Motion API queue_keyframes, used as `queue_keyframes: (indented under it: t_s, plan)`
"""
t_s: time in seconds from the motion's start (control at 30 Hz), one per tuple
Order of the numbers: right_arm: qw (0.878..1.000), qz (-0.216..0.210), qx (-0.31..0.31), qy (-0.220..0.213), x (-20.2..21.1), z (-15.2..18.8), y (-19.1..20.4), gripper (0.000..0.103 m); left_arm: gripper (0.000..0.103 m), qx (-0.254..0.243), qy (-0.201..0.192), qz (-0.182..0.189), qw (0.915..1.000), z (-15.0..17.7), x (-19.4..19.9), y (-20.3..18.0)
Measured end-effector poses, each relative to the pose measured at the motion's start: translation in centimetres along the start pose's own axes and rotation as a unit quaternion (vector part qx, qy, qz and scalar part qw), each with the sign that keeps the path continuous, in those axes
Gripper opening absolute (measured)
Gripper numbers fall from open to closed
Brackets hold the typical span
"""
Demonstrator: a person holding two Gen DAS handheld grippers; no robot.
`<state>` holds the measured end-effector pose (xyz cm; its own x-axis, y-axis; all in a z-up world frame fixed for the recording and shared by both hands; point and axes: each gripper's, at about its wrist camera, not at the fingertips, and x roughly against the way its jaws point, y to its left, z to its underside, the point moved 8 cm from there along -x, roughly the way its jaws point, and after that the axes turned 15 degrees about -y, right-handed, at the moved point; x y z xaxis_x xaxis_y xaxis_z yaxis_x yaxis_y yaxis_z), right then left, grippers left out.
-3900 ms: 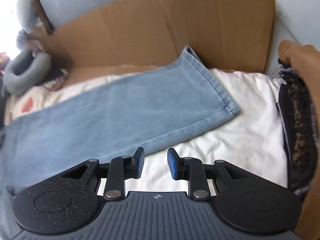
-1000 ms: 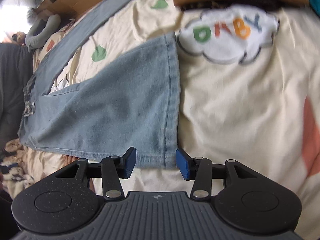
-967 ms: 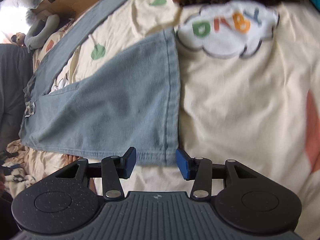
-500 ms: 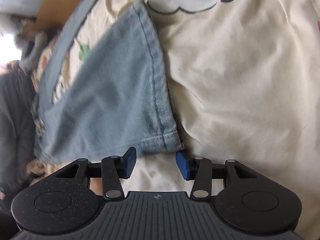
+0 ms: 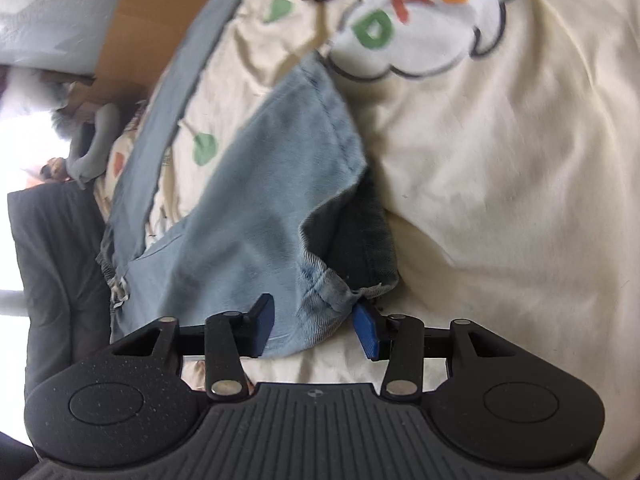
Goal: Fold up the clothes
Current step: 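Grasp the jeans leg hem with the right gripper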
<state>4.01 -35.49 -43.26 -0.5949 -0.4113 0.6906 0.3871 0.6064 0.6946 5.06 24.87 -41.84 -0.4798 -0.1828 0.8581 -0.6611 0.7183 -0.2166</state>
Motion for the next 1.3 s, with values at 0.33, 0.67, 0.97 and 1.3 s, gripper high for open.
queue_keyframes:
  t_s: [0.33,0.67,0.97,1.3]
  plan:
    - [0.999,0.011,-0.043,0.001,-0.8,-0.5,-0.2,0.026,0.067,0.077,-0.030,0.031,0.9961,-0.5,-1.6,0.7]
    - [0.990,0.021,-0.137,-0.038,0.1,0.1,-2.1,0.029,0.067,0.105,-0.037,0.052,0.9925,-0.4,-2.0,1.3]
    - [0.985,0.011,-0.162,-0.058,0.1,0.4,-3.1,0.029,0.067,0.128,-0.038,0.053,0.9896,-0.1,-1.6,2.3]
    - [0.995,0.045,-0.074,-0.055,2.6,-0.8,-0.1,0.010,0.063,0.176,-0.050,0.053,0.9816,-0.8,-2.3,2.4]
